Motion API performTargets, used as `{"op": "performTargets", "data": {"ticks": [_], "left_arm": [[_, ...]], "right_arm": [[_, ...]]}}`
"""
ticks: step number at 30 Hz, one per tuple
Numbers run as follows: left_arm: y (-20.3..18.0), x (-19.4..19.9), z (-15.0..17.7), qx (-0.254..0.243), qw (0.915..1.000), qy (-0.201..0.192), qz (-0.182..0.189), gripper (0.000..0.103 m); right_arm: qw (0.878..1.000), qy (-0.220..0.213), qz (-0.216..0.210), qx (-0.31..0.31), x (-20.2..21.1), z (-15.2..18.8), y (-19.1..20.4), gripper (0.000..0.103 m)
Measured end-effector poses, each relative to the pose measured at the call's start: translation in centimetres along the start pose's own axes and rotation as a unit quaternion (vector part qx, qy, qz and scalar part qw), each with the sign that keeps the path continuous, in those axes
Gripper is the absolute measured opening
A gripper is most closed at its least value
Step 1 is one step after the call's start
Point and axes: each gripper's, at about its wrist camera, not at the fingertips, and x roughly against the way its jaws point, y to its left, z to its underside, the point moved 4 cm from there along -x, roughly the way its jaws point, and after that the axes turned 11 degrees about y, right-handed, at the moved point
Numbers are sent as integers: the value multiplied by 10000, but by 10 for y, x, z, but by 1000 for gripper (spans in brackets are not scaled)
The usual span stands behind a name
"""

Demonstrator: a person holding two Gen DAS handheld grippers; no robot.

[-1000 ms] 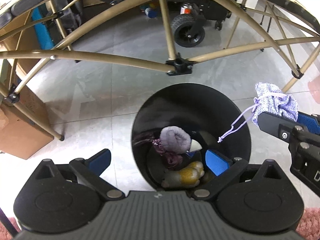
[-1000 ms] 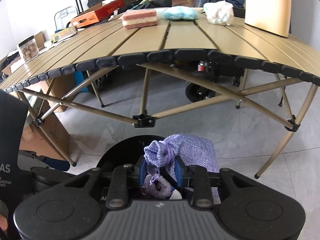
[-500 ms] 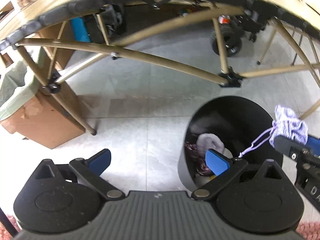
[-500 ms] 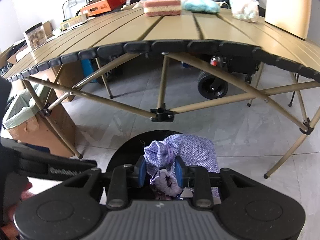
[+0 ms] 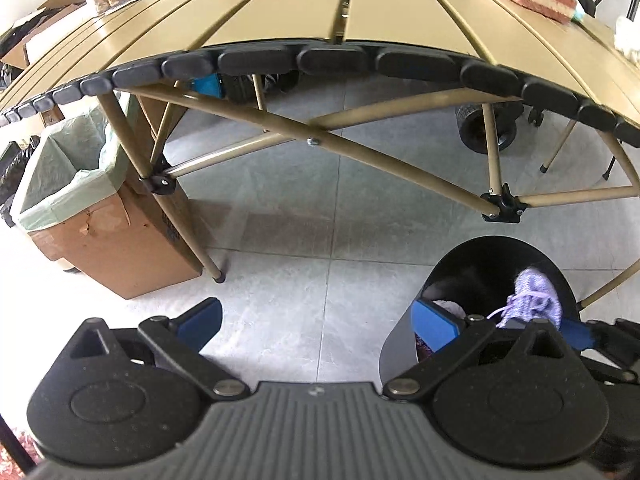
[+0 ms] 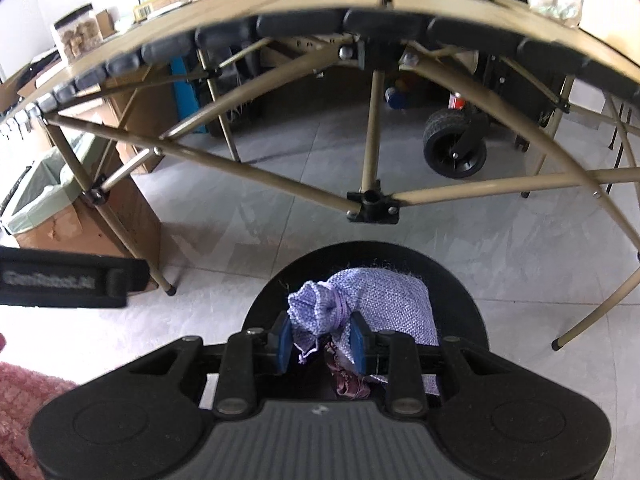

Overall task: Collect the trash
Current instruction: 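Lower the right tool into the bin and open it to drop the bag, then raise both tools back up toward the table items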

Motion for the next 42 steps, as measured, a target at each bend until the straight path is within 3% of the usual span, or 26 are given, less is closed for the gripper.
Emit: {"op": "performTargets", "data": {"ticks": [8,14,19,22,42], "left_arm": [[1,5,3,17,9999,-20,102,103],[1,4,3,43,9999,-23,106,103],[-1,4,2,26,9999,-12,114,103],[-2,3,3,13,9999,-4,133,103],[-6,3,3,-5,9999,-7,156,103]], "right_arm": [[9998,190,60,-51,-14,1,3,29],[9995,236,152,-168,-16,0,-1,42],[9989,283,280,-233,-16,0,-5,96],[9989,248,301,-256,-15,0,-8,103],[9987,315,266,-302,-17,2,-11,103]]}}
